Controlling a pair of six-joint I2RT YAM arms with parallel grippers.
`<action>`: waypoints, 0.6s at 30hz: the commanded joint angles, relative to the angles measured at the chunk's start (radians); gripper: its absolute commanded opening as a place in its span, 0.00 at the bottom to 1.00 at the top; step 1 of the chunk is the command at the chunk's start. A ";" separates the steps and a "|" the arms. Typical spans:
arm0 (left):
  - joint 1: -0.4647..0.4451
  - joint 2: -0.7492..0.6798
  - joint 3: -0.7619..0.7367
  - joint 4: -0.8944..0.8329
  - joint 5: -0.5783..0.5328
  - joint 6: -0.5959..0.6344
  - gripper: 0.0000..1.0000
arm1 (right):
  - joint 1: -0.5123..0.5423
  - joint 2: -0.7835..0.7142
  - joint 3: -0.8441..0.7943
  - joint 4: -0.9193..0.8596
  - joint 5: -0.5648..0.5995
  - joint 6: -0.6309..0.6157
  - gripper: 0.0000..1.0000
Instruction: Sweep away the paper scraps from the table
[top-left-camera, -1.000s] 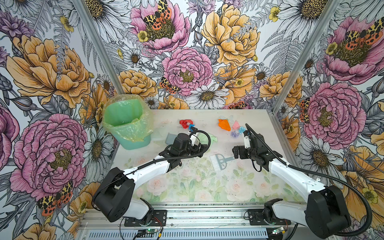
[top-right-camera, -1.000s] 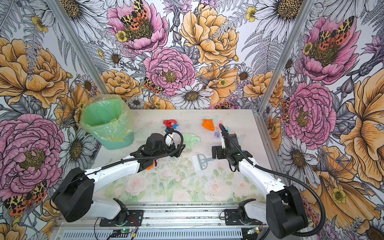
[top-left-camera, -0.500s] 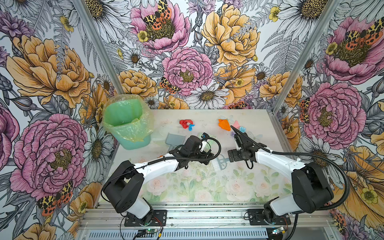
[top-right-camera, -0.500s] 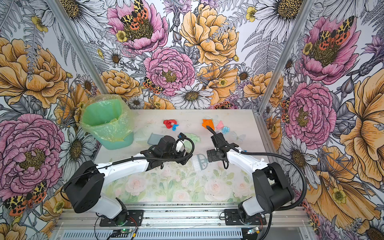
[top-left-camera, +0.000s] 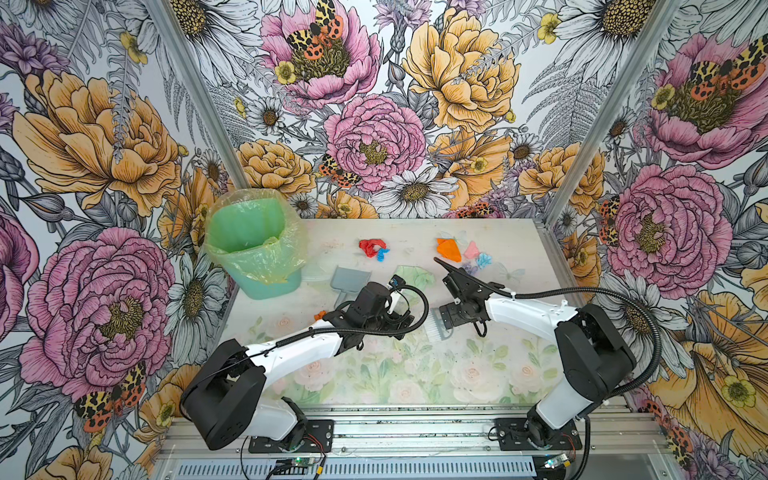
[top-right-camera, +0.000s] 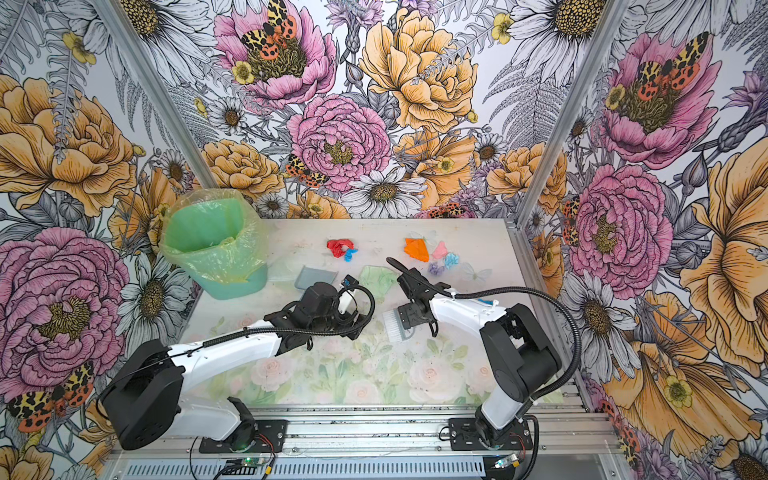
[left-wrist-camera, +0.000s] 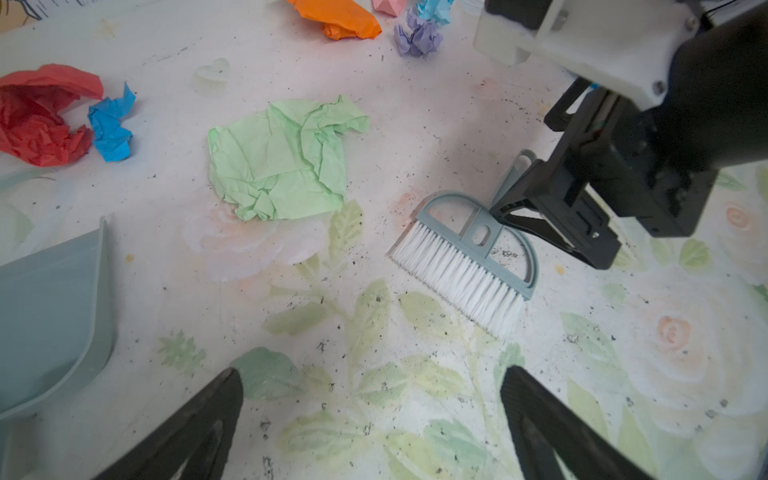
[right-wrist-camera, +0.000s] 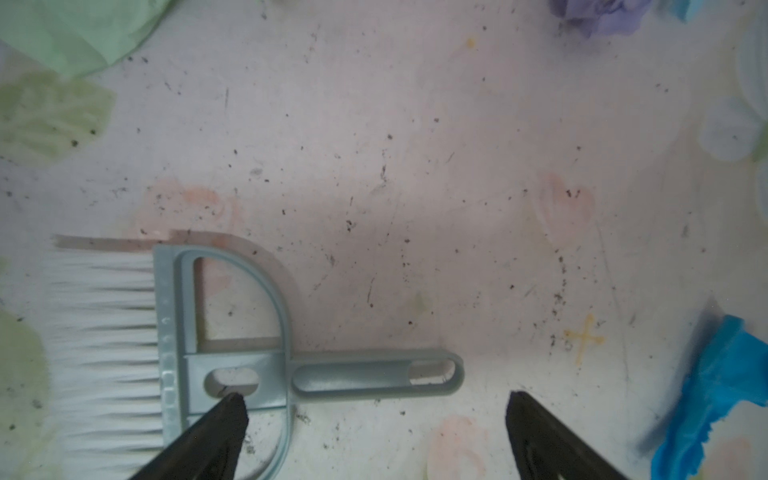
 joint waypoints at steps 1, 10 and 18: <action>0.033 -0.059 -0.043 0.022 0.002 -0.017 0.99 | 0.007 -0.002 0.028 -0.037 0.047 0.024 1.00; 0.068 -0.064 -0.053 0.036 0.044 -0.020 0.99 | 0.006 -0.022 0.029 -0.099 0.130 0.043 1.00; 0.070 -0.041 -0.041 0.033 0.053 -0.025 0.99 | 0.005 0.037 0.058 -0.104 0.150 0.058 1.00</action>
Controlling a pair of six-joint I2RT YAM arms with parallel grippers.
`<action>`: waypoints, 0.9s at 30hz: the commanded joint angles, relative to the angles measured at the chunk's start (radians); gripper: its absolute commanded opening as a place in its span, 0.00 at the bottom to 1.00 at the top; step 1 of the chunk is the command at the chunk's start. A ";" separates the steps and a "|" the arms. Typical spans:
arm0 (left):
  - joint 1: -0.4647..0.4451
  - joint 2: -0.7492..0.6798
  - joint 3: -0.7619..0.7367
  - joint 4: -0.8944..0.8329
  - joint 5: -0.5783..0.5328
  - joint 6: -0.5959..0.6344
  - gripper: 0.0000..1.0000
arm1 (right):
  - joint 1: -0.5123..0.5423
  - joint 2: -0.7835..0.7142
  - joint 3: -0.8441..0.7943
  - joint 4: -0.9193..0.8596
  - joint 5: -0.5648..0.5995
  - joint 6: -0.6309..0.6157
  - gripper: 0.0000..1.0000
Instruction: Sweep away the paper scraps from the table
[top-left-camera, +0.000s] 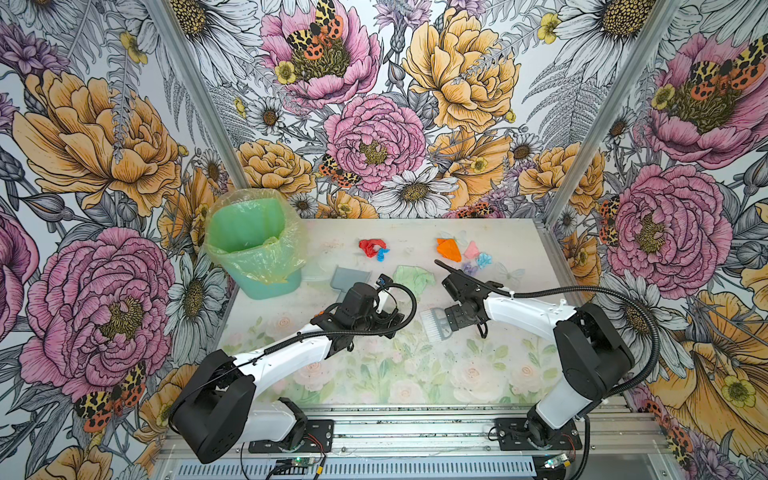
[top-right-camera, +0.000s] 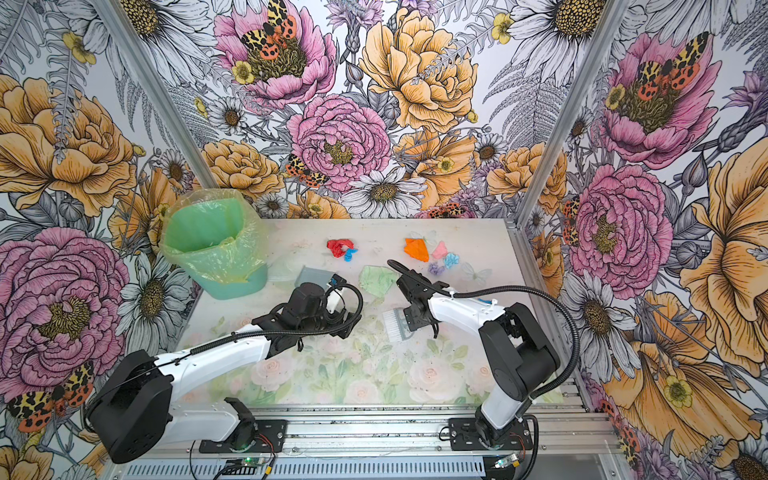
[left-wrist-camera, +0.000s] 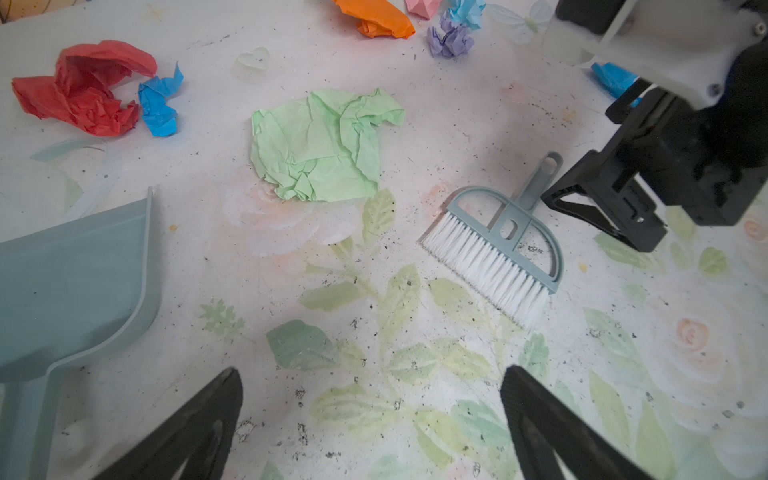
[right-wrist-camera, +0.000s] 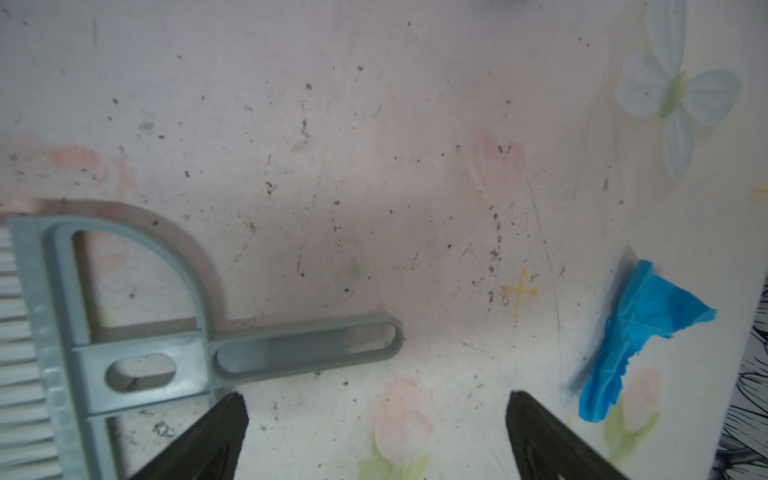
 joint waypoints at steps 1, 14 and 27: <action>0.009 0.005 0.005 0.024 0.022 -0.017 0.99 | 0.001 0.042 0.046 -0.003 0.025 0.019 1.00; 0.011 -0.018 -0.006 0.006 0.010 -0.016 0.99 | 0.023 0.154 0.138 -0.001 -0.027 0.026 1.00; 0.009 -0.030 -0.017 0.003 0.015 -0.016 0.99 | 0.055 0.185 0.225 0.027 -0.134 -0.013 1.00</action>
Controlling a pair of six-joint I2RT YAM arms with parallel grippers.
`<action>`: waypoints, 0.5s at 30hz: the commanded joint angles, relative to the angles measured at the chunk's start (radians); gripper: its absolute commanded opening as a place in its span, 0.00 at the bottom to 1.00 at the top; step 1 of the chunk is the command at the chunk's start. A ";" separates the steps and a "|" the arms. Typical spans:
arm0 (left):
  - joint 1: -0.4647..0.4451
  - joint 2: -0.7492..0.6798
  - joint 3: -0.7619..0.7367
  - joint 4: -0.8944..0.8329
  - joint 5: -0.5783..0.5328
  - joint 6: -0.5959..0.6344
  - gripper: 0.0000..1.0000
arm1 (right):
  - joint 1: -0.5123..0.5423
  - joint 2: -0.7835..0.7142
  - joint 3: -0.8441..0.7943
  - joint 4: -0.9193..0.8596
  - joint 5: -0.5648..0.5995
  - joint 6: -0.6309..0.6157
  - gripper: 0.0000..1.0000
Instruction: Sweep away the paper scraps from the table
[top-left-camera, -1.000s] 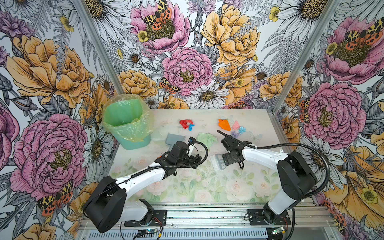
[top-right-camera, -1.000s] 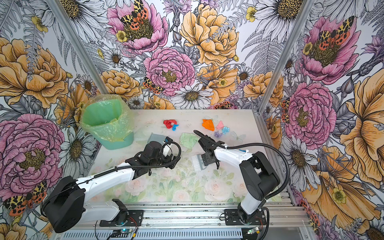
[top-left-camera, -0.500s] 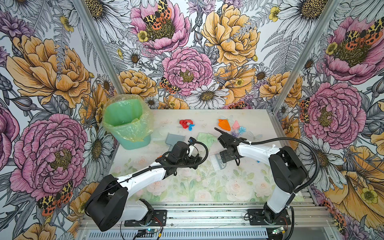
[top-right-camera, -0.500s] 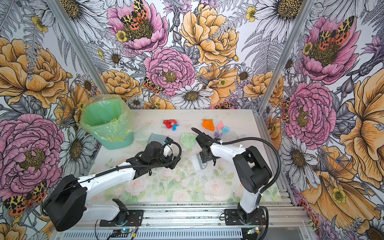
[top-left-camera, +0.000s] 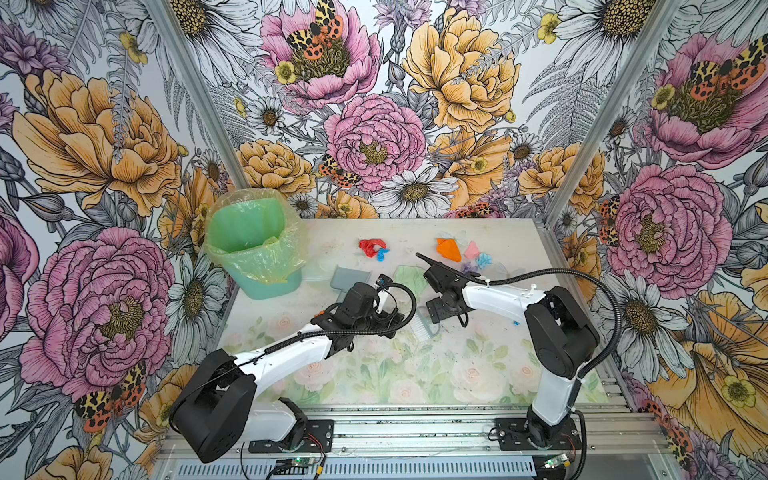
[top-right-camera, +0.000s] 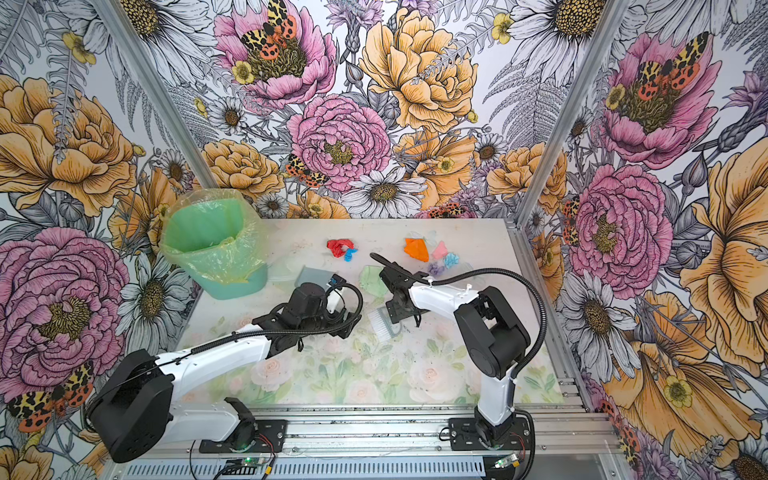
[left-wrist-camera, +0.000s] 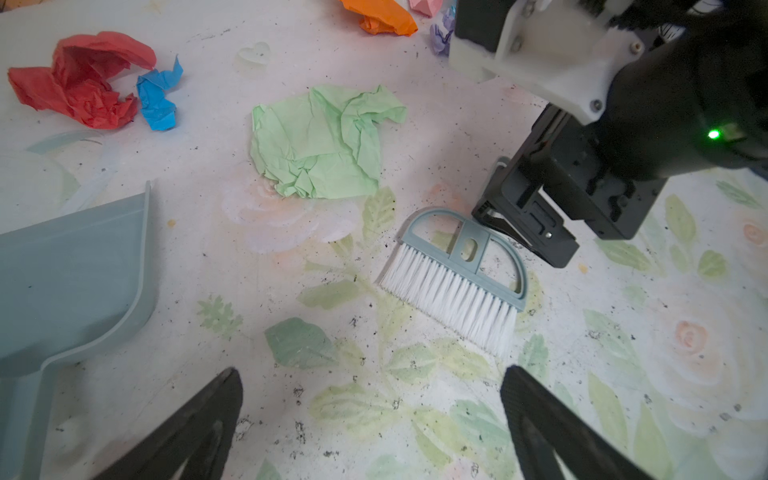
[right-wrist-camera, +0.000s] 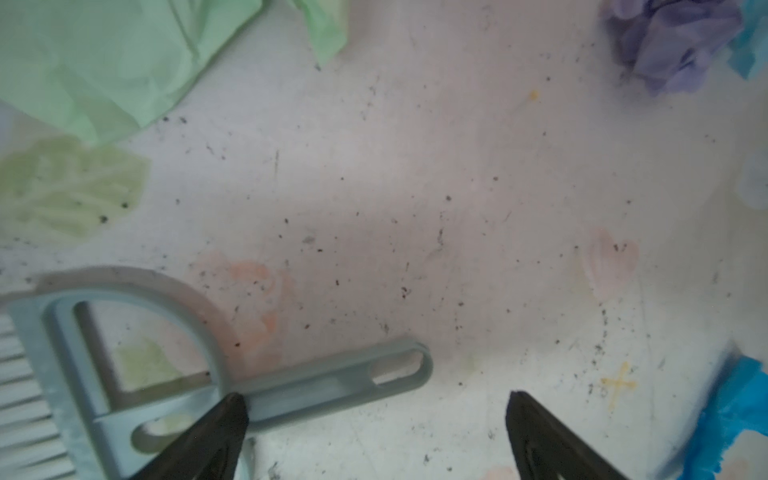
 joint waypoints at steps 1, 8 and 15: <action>0.007 -0.031 -0.019 0.005 0.014 -0.006 0.99 | 0.007 -0.007 0.034 0.027 -0.045 -0.022 1.00; -0.001 -0.045 -0.042 0.045 0.052 0.011 0.99 | -0.020 -0.085 0.027 0.030 -0.085 -0.078 1.00; -0.013 -0.010 -0.028 0.086 0.106 0.004 0.99 | -0.116 -0.220 -0.035 0.029 -0.156 -0.104 1.00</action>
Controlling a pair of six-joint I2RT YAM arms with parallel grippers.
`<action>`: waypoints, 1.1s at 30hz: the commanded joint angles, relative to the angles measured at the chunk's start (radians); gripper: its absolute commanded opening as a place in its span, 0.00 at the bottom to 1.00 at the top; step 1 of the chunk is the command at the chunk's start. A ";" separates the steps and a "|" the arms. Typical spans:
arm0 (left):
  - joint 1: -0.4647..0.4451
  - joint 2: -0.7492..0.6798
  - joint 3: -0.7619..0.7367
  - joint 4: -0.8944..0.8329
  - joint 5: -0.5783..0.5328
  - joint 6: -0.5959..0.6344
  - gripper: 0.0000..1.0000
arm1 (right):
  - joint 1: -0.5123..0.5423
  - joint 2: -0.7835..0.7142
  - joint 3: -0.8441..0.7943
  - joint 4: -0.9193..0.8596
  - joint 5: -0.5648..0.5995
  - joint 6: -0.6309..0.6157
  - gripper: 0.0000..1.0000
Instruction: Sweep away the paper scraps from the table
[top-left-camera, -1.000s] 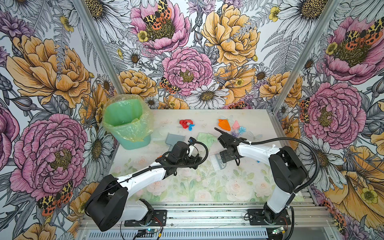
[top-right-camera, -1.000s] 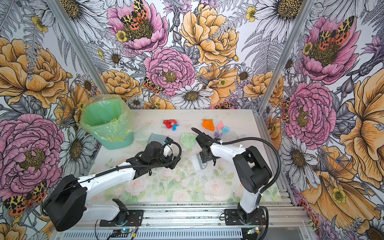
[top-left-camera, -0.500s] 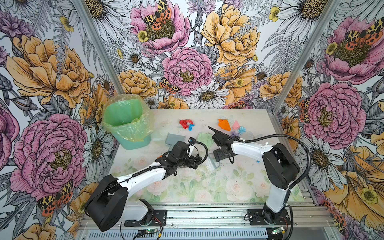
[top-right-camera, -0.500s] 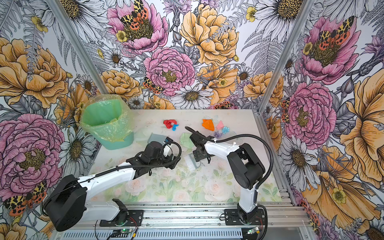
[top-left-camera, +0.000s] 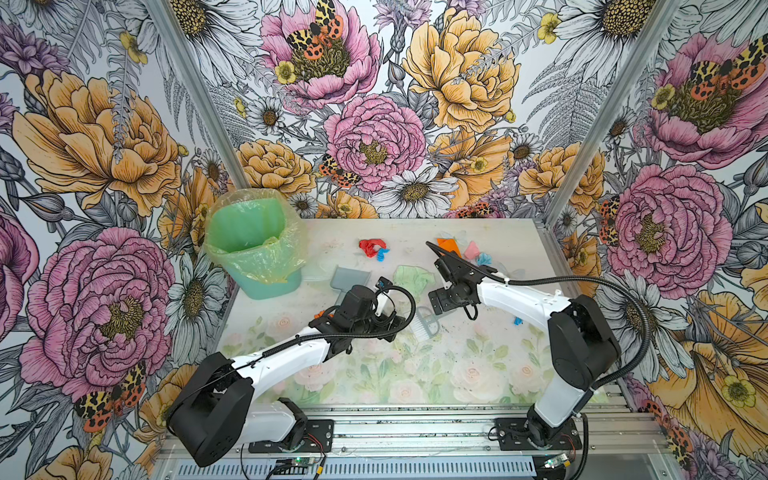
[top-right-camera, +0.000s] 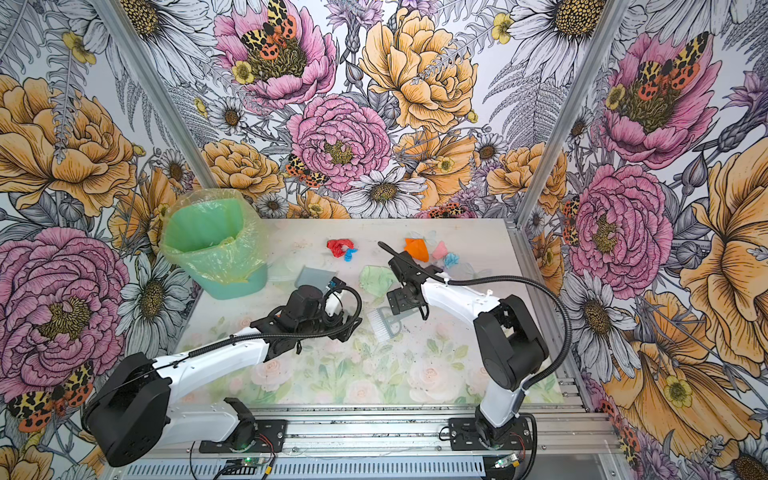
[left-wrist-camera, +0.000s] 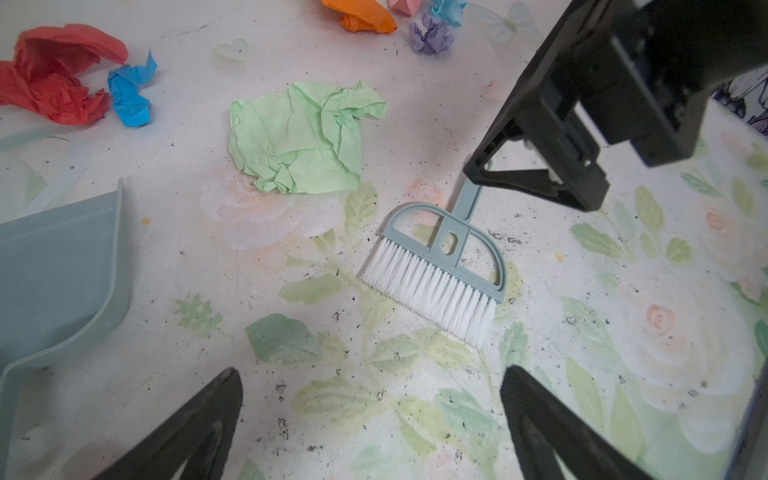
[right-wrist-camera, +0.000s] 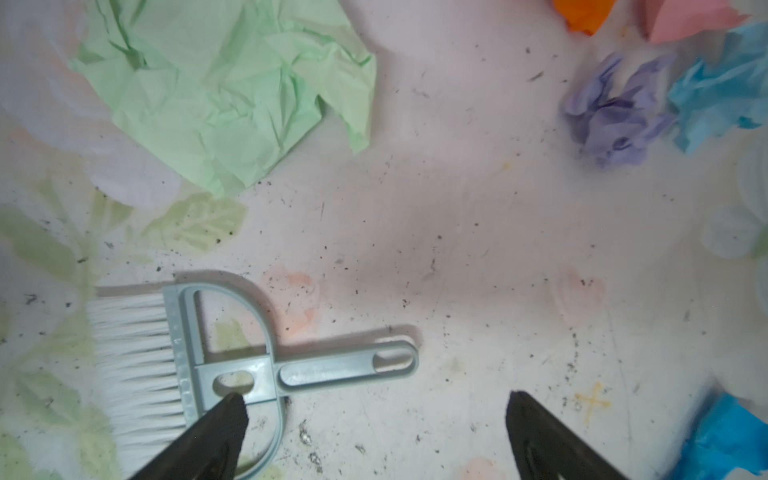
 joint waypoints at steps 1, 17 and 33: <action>-0.018 0.021 0.012 0.059 0.049 0.011 0.99 | -0.053 -0.086 -0.038 0.015 -0.055 -0.023 1.00; -0.083 0.316 0.406 -0.325 0.027 0.258 0.99 | -0.199 -0.271 -0.157 0.013 -0.206 -0.071 1.00; -0.170 0.480 0.592 -0.484 -0.045 0.359 0.92 | -0.243 -0.293 -0.191 0.013 -0.230 -0.096 1.00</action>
